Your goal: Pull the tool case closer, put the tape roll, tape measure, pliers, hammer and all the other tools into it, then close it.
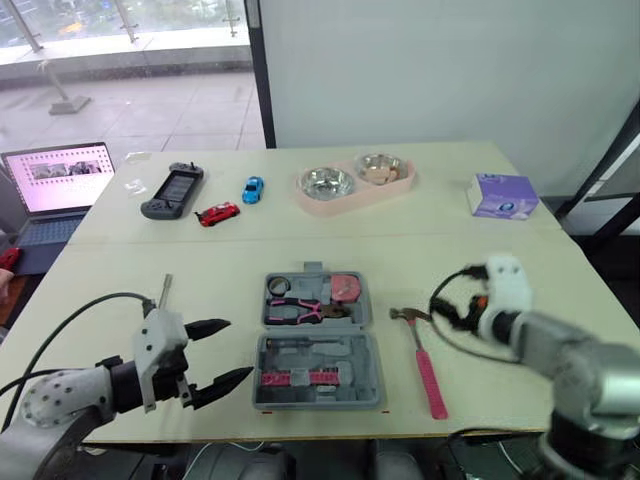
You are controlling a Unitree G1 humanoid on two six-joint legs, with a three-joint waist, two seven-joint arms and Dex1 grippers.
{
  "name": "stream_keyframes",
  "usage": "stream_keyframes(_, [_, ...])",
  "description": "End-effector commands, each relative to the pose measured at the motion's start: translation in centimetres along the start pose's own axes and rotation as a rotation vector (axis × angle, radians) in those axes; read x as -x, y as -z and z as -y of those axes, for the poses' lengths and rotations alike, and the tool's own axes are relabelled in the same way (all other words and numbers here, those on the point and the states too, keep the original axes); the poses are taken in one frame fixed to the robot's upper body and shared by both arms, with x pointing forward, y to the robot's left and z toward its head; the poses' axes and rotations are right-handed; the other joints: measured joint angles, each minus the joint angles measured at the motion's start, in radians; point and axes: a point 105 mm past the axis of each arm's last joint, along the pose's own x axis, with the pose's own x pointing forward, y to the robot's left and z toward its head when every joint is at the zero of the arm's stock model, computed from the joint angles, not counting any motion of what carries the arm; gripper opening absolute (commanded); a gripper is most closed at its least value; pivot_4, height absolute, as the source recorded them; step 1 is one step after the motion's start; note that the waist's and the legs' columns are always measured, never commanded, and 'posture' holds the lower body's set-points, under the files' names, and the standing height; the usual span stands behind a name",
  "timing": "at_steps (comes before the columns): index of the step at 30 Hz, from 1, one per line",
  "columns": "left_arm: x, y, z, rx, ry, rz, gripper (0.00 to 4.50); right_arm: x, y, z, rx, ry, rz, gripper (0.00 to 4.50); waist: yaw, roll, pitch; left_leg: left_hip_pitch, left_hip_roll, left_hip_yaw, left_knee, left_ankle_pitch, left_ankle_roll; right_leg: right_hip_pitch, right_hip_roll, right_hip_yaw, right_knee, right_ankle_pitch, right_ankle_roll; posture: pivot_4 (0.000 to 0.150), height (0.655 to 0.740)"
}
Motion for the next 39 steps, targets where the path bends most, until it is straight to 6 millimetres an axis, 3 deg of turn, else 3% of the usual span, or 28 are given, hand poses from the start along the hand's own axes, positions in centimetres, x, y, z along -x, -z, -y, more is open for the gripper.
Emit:
stream_keyframes(1, [1.1, -0.6, -0.1, -0.026, 0.009, 0.018, 4.5, -0.1, -2.2, -3.8, 0.461, -0.325, 0.085, 4.47, -0.001, -0.001, 0.0, 0.0, 0.0, 0.0, 0.0, 0.0, 0.0, 0.0, 0.0, 0.0, 0.0, -0.001, 0.001, 0.15, 0.7239])
stream_keyframes(4, [1.5, -0.1, -0.1, -0.013, 0.027, 0.006, 4.5, -0.2, -1.2, -5.6, 0.873, -0.586, 0.08, 4.47, -0.005, -0.004, 0.001, 0.0, 0.0, 0.001, 0.0, 0.0, 0.0, 0.001, 0.0, 0.0, -0.001, -0.001, 0.003, 0.15, 0.7239])
stream_keyframes(9, [1.5, 0.2, -0.7, 0.0, 0.026, 0.022, 4.5, -1.9, 0.9, -6.6, 1.514, -0.957, 0.026, 4.47, -0.016, -0.005, 0.003, 0.001, 0.0, 0.004, 0.003, 0.0, 0.0, 0.002, -0.001, 0.001, -0.001, 0.0, 0.001, 0.15, 0.7239])
stream_keyframes(17, [1.2, 0.2, -0.6, -0.032, 0.003, 0.046, 4.5, -5.5, 2.5, -6.1, 2.149, -1.161, -0.004, 4.47, -0.027, -0.007, 0.006, 0.0, 0.0, 0.002, 0.001, 0.001, -0.002, -0.001, 0.0, 0.001, 0.0, 0.001, 0.001, 0.15, 0.7239])
stream_keyframes(22, [0.8, -0.3, -0.4, -0.05, -0.011, 0.057, 4.5, -7.0, 4.0, -5.7, 2.308, -1.214, -0.016, 4.47, -0.024, -0.008, 0.006, 0.0, 0.0, 0.001, 0.001, 0.003, -0.005, -0.001, 0.0, 0.001, 0.0, 0.001, 0.001, 0.15, 0.7239])
stream_keyframes(29, [0.6, -0.6, -0.2, -0.056, -0.031, 0.062, 4.5, -7.9, 6.7, -5.8, 2.342, -1.282, -0.036, 4.47, -0.026, -0.009, 0.005, 0.001, 0.0, 0.001, 0.001, 0.003, -0.005, 0.0, 0.0, 0.002, 0.002, 0.001, 0.0, 0.15, 0.7239])
stream_keyframes(32, [0.6, -0.6, 0.1, -0.054, -0.029, 0.063, 4.5, -8.4, 7.5, -6.1, 2.349, -1.284, -0.041, 3.72, -0.03, -0.014, 0.002, 0.004, 0.0, 0.001, 0.001, 0.003, -0.005, 0.002, 0.001, 0.002, 0.002, 0.002, -0.001, 0.15, 0.7239])
stream_keyframes(39, [0.5, -0.6, -0.2, -0.061, -0.036, 0.06, 4.5, -8.8, 6.7, -6.5, 2.316, -1.246, 0.001, 0.14, -0.035, -0.022, 0.0, 0.021, 0.012, 0.002, 0.0, 0.0, -0.004, 0.019, 0.014, 0.004, -0.002, 0.001, -0.008, 0.15, 0.7239])
